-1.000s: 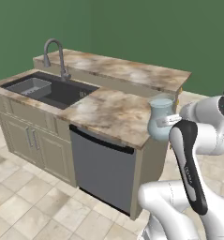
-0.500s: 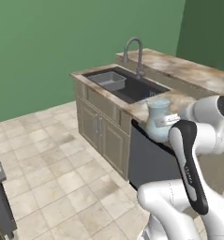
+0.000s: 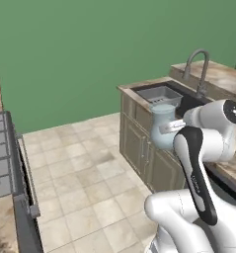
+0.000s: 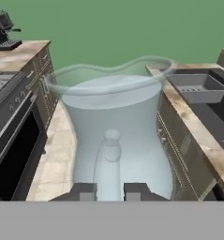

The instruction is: Move the jam and bread from the second highest shelf to the top shelf to make space. Then, place the pitcher from the counter on the cleared second highest shelf.

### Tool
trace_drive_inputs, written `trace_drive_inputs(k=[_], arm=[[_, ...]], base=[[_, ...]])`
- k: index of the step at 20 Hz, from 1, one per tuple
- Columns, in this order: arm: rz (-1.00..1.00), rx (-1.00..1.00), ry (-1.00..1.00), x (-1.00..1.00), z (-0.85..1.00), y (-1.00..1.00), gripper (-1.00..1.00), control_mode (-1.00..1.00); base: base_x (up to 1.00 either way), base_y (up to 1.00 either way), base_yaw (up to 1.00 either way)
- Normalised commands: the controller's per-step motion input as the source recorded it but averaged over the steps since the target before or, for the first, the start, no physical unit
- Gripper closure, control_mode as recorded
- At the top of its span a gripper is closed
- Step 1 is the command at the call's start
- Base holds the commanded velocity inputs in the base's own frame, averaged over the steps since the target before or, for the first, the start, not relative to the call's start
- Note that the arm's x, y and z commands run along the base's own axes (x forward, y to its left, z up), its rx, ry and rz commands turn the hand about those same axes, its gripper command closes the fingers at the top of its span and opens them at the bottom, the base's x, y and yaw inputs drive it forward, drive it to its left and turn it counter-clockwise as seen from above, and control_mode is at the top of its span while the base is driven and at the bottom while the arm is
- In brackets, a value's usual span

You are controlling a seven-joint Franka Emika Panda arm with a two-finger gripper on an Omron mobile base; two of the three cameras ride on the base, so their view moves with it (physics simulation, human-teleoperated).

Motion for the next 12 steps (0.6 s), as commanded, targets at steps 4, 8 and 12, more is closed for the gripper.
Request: trace_drive_inputs(k=[4,8,12], arm=[[0.0,0.0,0.0,0.0,0.0,0.0,1.0,1.0],[0.0,0.0,0.0,0.0,0.0,0.0,1.0,1.0],[0.0,0.0,0.0,0.0,0.0,0.0,1.0,1.0]], base=[[1.0,0.11,0.14],[1.0,0.14,0.02],[1.0,0.12,0.0]])
